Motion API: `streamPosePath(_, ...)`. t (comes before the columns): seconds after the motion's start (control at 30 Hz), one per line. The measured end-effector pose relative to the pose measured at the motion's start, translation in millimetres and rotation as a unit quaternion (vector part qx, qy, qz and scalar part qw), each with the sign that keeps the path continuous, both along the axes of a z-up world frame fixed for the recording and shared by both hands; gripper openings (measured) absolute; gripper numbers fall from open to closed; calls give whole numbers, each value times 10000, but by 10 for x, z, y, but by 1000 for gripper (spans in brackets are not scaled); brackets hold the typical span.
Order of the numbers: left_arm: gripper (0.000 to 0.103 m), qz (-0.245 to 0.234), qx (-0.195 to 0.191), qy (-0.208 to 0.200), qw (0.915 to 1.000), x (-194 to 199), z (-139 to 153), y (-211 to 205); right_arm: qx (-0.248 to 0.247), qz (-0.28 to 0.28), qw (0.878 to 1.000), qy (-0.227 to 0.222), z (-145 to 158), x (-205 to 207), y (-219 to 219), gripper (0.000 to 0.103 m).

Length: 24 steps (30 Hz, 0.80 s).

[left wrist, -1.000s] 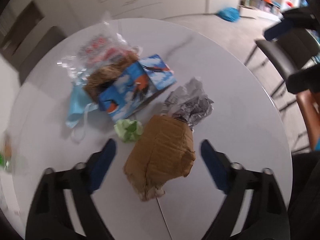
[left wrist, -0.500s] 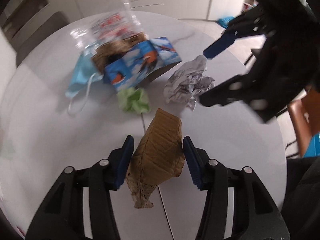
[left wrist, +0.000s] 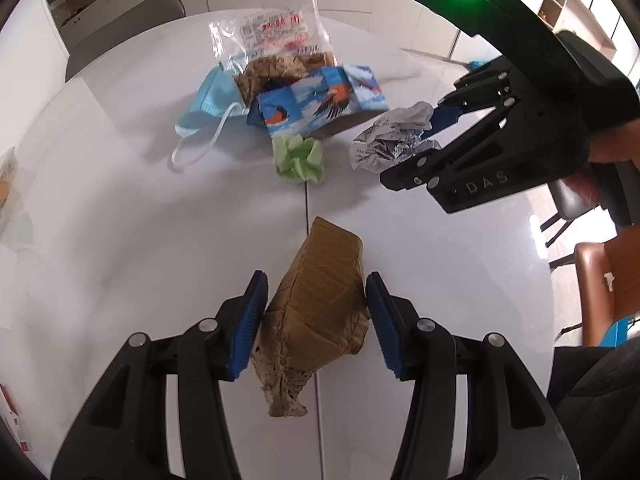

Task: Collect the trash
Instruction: 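Drop the crumpled foil into the bin with the right tool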

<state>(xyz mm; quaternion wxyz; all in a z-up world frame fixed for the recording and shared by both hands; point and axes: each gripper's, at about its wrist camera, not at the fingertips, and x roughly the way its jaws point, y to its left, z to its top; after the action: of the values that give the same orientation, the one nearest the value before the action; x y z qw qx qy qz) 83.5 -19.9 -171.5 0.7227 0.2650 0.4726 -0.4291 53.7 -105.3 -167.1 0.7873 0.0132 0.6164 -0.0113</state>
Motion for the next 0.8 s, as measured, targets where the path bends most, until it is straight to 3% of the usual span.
streamPosePath(0.4, 50, -160, -208, -123, 9996, -392, 350, -339, -2, -222, 9987, -459, 535, -537, -170, 53)
streamPosePath(0.57, 50, -241, -277, -171, 9992, -725, 497, -545, -17, -368, 9974, -618, 566, -862, -290, 53)
streamPosePath(0.8, 50, -368, -402, -107, 9985, -1267, 680, -952, -40, -879, 9954, -380, 469, -1941, -836, 54)
